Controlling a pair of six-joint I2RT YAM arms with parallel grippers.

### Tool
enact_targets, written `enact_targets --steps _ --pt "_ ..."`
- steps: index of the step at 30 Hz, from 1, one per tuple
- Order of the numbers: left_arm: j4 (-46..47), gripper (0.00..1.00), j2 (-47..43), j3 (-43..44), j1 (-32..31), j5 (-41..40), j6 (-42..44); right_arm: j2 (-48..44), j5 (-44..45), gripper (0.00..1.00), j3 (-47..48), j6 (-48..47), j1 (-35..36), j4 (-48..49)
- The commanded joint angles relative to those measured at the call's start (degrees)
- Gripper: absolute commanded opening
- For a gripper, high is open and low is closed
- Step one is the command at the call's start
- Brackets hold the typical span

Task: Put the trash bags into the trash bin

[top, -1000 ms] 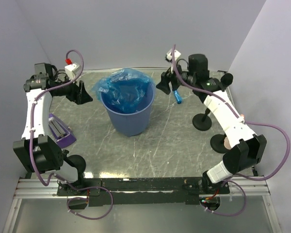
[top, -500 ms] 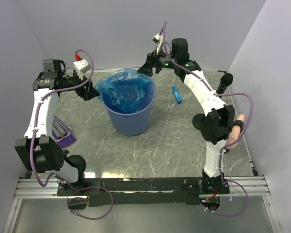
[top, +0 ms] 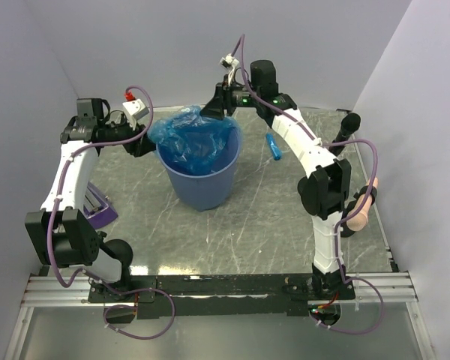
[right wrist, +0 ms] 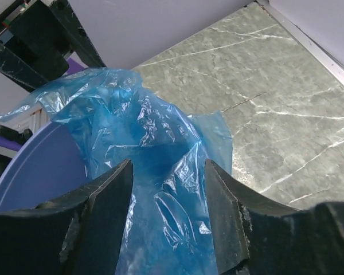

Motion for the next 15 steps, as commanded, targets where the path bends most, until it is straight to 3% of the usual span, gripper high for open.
enact_targets --steps 1,3,7,11,15 --pt "2.6 0.54 -2.1 0.1 -0.3 1.3 1.8 0.2 -1.2 0.63 2.6 -0.2 0.0 1.1" --pt "3.4 0.52 -2.3 -0.5 -0.4 0.6 2.0 0.2 -1.5 0.75 2.3 -0.3 0.0 0.8" --pt "4.0 0.50 -2.3 -1.0 -0.4 0.5 2.5 0.2 -3.7 0.82 2.0 -1.2 0.6 0.8" --pt "4.5 0.44 -2.1 -0.9 -0.4 0.8 2.2 0.8 -2.9 0.83 2.5 -3.8 1.8 -0.1" --pt "5.7 0.38 -2.7 -1.4 -0.4 0.5 1.8 1.1 -0.9 0.76 3.0 -6.7 3.0 -0.1"
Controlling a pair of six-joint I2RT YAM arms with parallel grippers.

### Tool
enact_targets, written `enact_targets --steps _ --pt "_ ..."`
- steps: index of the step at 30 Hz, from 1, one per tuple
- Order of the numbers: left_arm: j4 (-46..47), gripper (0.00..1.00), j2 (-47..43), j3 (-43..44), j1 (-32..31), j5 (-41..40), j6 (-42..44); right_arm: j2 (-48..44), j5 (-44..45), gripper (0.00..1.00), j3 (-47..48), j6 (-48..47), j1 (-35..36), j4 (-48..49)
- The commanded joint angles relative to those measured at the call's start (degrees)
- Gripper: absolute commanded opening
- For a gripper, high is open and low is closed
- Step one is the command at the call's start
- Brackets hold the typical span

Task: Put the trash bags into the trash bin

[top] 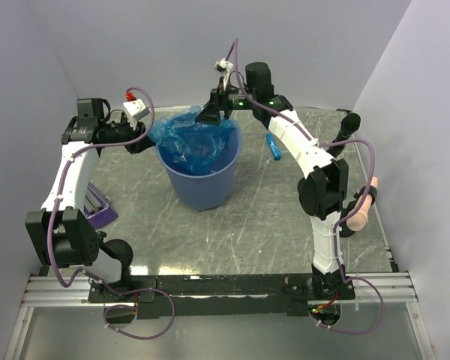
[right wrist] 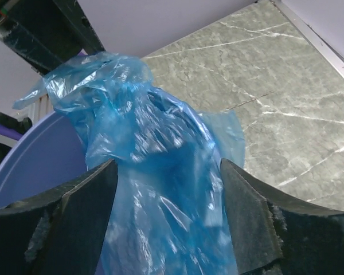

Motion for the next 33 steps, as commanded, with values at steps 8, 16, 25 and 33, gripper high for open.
enact_targets --steps 8,16,25,33 --pt "4.5 0.21 -3.8 -2.0 -0.2 0.7 0.4 -0.4 0.6 0.13 4.2 -6.2 1.9 1.6" --pt "-0.2 0.01 -6.6 -1.0 -0.2 1.8 4.1 -11.9 4.6 0.00 -3.4 -17.8 2.7 -2.5" --pt "-15.7 0.01 -12.8 -1.4 -1.2 5.7 17.8 -33.6 10.7 0.00 -28.1 -42.0 9.0 -7.1" --pt "-19.3 0.01 -20.1 -8.4 -6.6 2.6 25.5 -42.6 17.6 0.00 -39.9 -47.3 11.3 -10.2"
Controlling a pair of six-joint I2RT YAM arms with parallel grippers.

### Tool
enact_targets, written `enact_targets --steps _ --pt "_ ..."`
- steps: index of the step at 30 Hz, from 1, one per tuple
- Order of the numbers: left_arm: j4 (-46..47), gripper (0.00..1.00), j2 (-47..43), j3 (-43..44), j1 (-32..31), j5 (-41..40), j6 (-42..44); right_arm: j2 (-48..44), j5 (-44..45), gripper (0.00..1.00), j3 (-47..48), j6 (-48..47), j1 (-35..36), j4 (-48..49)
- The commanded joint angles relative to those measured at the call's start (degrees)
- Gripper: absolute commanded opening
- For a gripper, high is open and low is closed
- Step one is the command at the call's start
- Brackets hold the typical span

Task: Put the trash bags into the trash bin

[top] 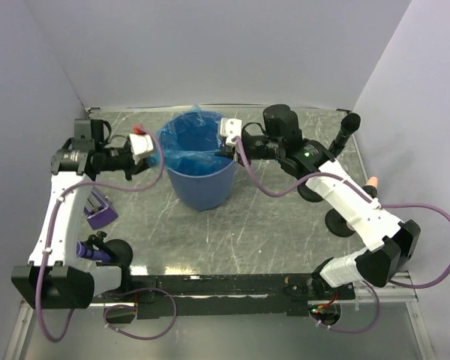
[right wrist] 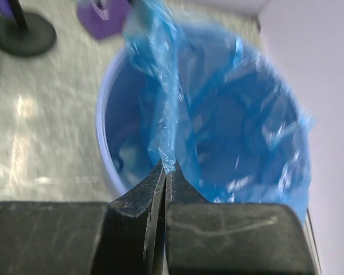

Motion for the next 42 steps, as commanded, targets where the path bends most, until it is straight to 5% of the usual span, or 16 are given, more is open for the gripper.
enact_targets --steps 1,12,22,31,42 --pt "-1.2 0.01 -4.9 -4.4 -4.0 0.0 5.3 -3.0 4.4 0.00 -3.5 -6.6 -0.1 -4.7" --pt "7.4 0.01 -10.1 -14.6 -10.4 -3.9 -1.0 -14.0 9.0 0.00 -20.6 -4.1 1.2 -1.3" --pt "19.8 0.00 -11.6 -14.3 -11.1 -5.2 -9.7 -16.5 12.0 0.00 -18.8 -3.4 3.3 8.4" --pt "13.3 0.01 -11.3 -16.2 -11.5 -7.5 0.0 -21.4 12.7 0.00 -23.4 -7.8 4.7 4.0" --pt "18.9 0.01 -9.4 -25.4 -11.5 -10.4 -0.6 -16.3 15.2 0.00 -34.3 -5.0 4.7 14.5"
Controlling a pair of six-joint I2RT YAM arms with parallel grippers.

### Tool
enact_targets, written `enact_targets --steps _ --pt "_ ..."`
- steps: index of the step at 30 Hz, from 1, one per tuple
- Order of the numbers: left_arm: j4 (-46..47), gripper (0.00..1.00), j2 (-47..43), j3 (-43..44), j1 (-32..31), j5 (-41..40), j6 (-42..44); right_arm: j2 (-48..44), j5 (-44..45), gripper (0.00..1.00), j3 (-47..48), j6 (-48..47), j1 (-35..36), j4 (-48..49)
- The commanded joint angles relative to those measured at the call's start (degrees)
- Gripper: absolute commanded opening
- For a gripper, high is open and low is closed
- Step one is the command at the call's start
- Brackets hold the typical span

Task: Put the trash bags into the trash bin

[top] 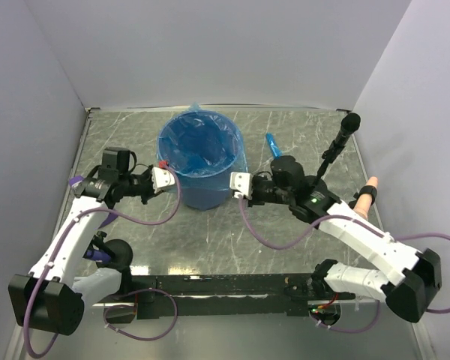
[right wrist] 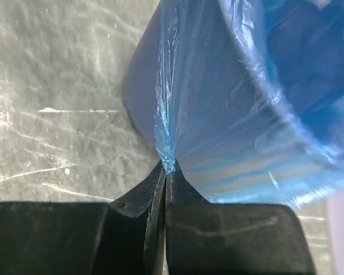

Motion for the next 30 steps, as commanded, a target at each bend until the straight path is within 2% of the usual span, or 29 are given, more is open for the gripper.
enact_targets --steps 1,6,8,9,10,11,14,18,21,24,27,30 --pt "5.9 0.01 0.6 -3.4 0.0 -1.1 -1.0 4.5 1.0 0.00 -1.6 3.0 0.3 8.4" --pt "15.4 0.01 1.3 -9.2 0.0 -3.9 -6.6 9.7 4.2 0.00 -0.9 8.9 0.1 9.7" --pt "16.7 0.18 0.4 -10.9 0.0 -5.2 -7.1 9.1 3.9 0.03 -0.6 10.5 -0.3 8.0" --pt "16.6 0.30 -0.2 -11.5 0.0 -5.7 -6.9 8.4 3.9 0.15 -0.3 10.9 -0.4 6.5" --pt "16.2 0.39 -1.3 -12.0 0.0 -6.1 -6.8 7.8 4.6 0.29 0.1 11.3 -0.6 5.0" --pt "16.0 0.46 -2.4 -12.5 0.0 -6.4 -6.9 7.3 5.9 0.36 0.7 11.9 -0.8 3.1" --pt "13.2 0.59 -6.6 -13.5 0.0 -7.6 -6.6 3.9 5.4 0.46 1.9 11.3 -3.2 -4.7" --pt "5.6 0.69 -11.3 -12.0 0.0 -8.3 -7.9 -2.0 3.6 0.57 1.6 9.0 -7.3 -11.4" --pt "0.7 0.75 -13.6 -9.2 0.0 -9.0 -10.6 -3.5 2.9 0.62 4.8 10.1 -10.6 -14.7" --pt "-0.7 0.84 -14.3 -5.1 0.0 -10.3 -15.1 -1.1 3.2 0.66 11.5 12.3 -13.6 -15.9" --pt "-1.8 0.84 -12.1 0.8 0.0 -12.1 -17.9 3.0 2.8 0.72 19.5 16.3 -16.5 -15.4" --pt "-3.6 0.84 -7.0 10.5 0.3 -12.6 -19.0 8.9 1.7 0.73 29.0 21.0 -18.0 -15.4"
